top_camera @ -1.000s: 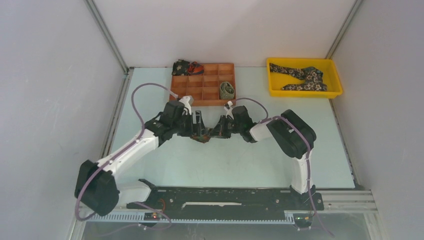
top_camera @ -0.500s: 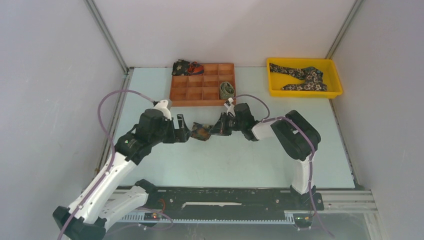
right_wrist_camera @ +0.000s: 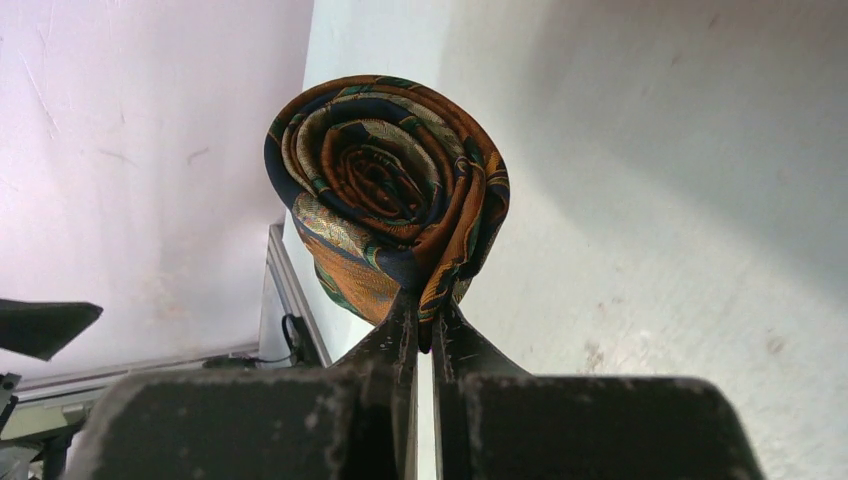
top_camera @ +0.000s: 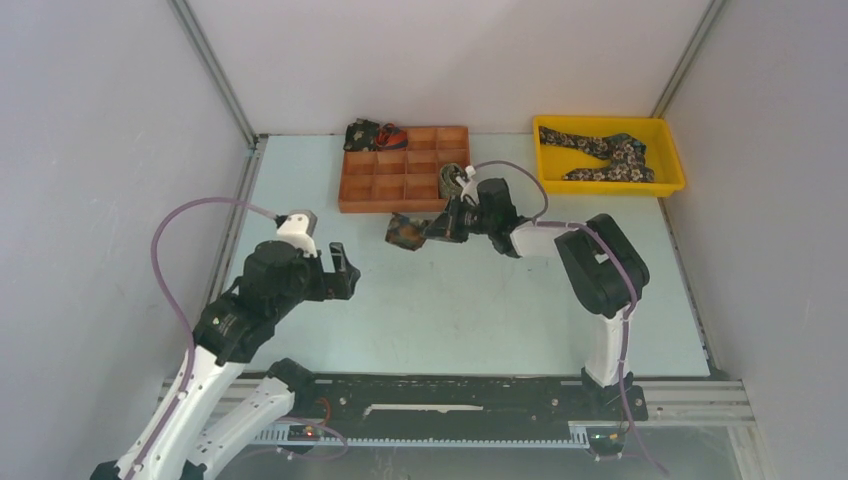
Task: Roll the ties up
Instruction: Pick up the tie at the center of the board.
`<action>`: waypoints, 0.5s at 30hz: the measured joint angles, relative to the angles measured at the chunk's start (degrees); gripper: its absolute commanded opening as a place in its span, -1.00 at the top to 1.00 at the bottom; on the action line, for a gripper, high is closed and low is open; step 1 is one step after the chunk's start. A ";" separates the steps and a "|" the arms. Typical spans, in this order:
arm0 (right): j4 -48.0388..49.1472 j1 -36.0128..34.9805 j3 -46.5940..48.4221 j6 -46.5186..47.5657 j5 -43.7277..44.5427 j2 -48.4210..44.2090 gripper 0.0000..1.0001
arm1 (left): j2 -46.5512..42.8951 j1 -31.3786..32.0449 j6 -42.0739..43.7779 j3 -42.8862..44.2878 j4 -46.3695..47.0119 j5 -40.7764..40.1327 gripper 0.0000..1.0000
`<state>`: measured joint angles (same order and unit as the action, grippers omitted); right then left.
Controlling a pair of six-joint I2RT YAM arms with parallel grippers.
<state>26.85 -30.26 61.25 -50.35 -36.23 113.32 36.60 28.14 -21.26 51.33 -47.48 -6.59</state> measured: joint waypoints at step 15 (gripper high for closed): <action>-21.57 3.76 23.74 9.92 4.92 1.31 1.00 | -10.97 0.00 -0.94 -6.51 0.39 -12.17 -0.99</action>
<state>5.28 -26.50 84.99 -40.42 -31.31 114.63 25.63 28.14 -22.20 44.82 -47.09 -18.76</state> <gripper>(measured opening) 0.026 0.995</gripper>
